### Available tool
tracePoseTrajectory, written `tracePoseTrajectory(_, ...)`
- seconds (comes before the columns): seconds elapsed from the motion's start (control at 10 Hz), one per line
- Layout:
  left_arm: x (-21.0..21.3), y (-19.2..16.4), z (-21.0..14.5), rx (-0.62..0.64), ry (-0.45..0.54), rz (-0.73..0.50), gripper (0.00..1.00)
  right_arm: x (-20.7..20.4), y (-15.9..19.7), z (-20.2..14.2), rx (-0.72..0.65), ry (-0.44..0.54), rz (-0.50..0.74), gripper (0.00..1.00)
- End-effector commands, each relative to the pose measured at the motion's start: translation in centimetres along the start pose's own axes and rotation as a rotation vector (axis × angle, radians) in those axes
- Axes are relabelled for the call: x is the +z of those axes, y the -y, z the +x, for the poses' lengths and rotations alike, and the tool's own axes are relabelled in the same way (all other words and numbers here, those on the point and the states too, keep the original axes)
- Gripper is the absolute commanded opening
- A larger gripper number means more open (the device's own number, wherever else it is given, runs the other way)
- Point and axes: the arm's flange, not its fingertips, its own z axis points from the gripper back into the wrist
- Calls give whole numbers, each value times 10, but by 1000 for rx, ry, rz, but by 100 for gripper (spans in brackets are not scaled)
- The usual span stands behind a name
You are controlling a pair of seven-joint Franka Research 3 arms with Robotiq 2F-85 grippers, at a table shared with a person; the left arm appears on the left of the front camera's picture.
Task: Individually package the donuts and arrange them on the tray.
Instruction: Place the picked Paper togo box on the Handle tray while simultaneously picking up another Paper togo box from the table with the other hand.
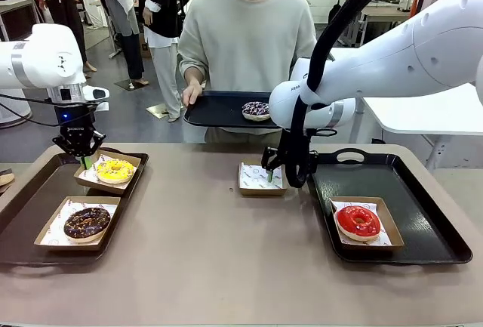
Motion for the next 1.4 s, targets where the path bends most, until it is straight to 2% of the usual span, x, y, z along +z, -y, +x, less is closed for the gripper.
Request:
tracePoseTrajectory(0.0, 2, 3, 5, 13, 4, 13, 59, -2, 2, 4, 21, -13, 37, 41)
tracePoseTrajectory(0.1, 2, 3, 5, 15, 0, 11, 59, -1, 1, 4, 22, -8, 38, 41)
tracePoseTrajectory(0.2, 3, 3, 5, 18, -3, 11, 100, 2, 0, 3, 21, 0, 35, 0)
tracePoseTrajectory(0.3, 2, 2, 5, 21, -8, 9, 61, 3, 0, 2, 22, 4, 33, 24)
tracePoseTrajectory(0.4, 2, 2, 6, 24, -12, 7, 100, 3, -1, 2, 21, 3, 31, 0)
tracePoseTrajectory(1.3, 7, -1, 5, 24, -36, -30, 100, 7, -3, 1, 11, -1, 18, 0)
